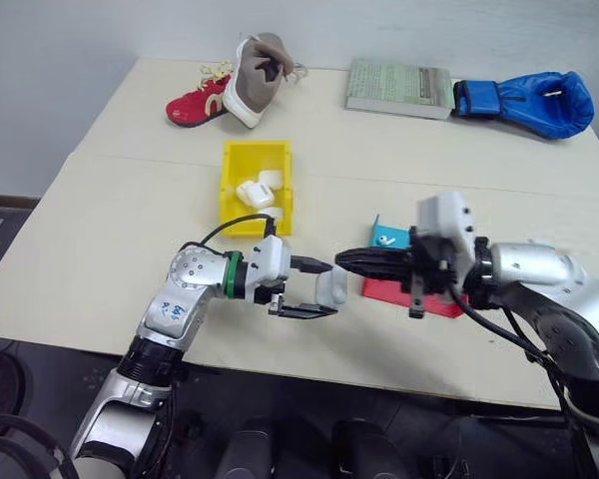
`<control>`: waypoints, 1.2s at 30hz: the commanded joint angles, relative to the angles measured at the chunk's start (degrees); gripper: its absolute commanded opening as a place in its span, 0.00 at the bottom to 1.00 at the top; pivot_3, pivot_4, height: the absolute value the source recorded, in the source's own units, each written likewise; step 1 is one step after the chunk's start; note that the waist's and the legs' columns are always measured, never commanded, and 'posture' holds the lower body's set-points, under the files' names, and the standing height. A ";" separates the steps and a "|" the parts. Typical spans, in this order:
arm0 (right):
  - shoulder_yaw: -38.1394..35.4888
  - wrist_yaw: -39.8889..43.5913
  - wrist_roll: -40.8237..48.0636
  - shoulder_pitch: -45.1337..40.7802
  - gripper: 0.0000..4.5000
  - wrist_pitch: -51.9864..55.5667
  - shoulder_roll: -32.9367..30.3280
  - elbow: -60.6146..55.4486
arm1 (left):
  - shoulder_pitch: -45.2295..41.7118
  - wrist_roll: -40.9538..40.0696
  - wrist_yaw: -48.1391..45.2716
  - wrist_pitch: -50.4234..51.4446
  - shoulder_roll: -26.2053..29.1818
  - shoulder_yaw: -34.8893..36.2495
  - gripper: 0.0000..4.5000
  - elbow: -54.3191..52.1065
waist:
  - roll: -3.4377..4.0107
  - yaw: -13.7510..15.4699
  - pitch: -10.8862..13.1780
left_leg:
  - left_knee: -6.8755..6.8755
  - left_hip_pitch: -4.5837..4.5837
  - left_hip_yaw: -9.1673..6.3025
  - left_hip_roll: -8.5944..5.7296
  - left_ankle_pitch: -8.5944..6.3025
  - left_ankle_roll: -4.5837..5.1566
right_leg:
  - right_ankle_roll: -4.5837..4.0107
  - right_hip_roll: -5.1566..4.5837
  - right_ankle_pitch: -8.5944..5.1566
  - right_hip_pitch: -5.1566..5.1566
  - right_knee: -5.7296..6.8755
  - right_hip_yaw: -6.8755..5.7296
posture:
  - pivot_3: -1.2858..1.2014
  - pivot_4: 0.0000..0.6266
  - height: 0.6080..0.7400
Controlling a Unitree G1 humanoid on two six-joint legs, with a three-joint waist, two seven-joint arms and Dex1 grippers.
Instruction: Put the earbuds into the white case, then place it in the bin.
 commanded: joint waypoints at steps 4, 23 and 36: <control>-2.74 5.77 -3.76 8.76 0.01 -2.41 -5.79 1.30 | 0.11 -0.70 0.91 -1.43 0.93 1.98 0.62 -1.40 | 0.00 0.04 0.00 | -0.04 -0.05 -0.02 -0.07 -0.02 0.03 | 0.00 -0.05 0.00 0.00 0.02 -0.12 | 0.52 0.24 1.00; -36.07 -0.82 -3.01 46.81 0.52 -29.46 17.91 -10.06 | -5.02 -8.04 31.02 10.52 2.47 26.11 0.62 -0.13 | -0.04 -0.09 -0.01 | 0.02 0.32 -0.05 0.05 0.15 -0.16 | 0.03 0.05 0.01 0.41 0.01 -0.06 | 0.52 0.24 1.00; -25.96 -4.52 -10.12 42.26 1.00 -36.96 19.82 -8.92 | -21.87 3.84 33.12 -3.30 1.16 21.15 0.70 34.97 | -0.11 -0.18 -0.05 | -0.05 0.27 0.24 -0.12 0.19 -0.21 | 0.03 0.17 0.01 -0.22 0.85 0.03 | 0.52 0.24 1.00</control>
